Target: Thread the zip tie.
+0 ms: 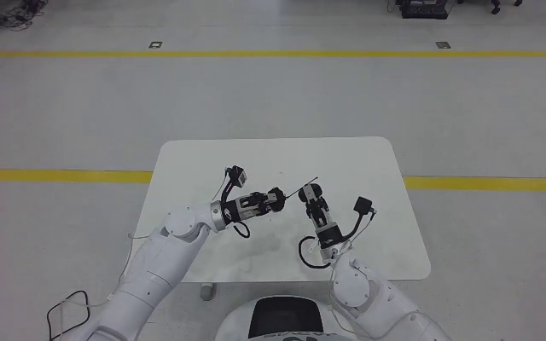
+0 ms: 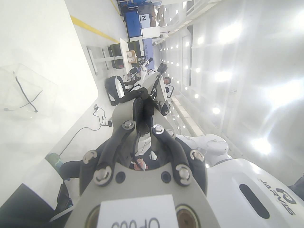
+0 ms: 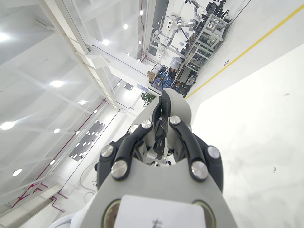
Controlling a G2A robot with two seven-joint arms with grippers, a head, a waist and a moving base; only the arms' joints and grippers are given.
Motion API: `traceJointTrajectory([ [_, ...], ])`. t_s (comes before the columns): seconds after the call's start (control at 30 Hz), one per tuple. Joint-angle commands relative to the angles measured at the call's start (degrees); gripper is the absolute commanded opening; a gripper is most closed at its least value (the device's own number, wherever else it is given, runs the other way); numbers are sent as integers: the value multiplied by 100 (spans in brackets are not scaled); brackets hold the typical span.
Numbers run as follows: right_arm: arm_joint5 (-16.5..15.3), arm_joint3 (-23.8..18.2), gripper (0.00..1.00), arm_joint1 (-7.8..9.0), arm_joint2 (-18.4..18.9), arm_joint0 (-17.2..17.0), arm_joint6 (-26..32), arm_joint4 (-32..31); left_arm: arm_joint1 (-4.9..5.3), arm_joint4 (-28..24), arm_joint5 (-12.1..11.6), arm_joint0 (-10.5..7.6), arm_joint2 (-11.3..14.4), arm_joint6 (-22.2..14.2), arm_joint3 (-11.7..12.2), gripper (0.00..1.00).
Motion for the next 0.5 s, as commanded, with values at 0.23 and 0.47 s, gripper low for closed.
traceJointTrajectory([
  [0.23, 0, 105, 0, -29, 31, -18, -46, -148, 0, 0, 0, 0, 0, 0, 0, 0],
  [0.47, 0, 199, 0, -69, 79, -28, -81, -192, 0, 0, 0, 0, 0, 0, 0, 0],
])
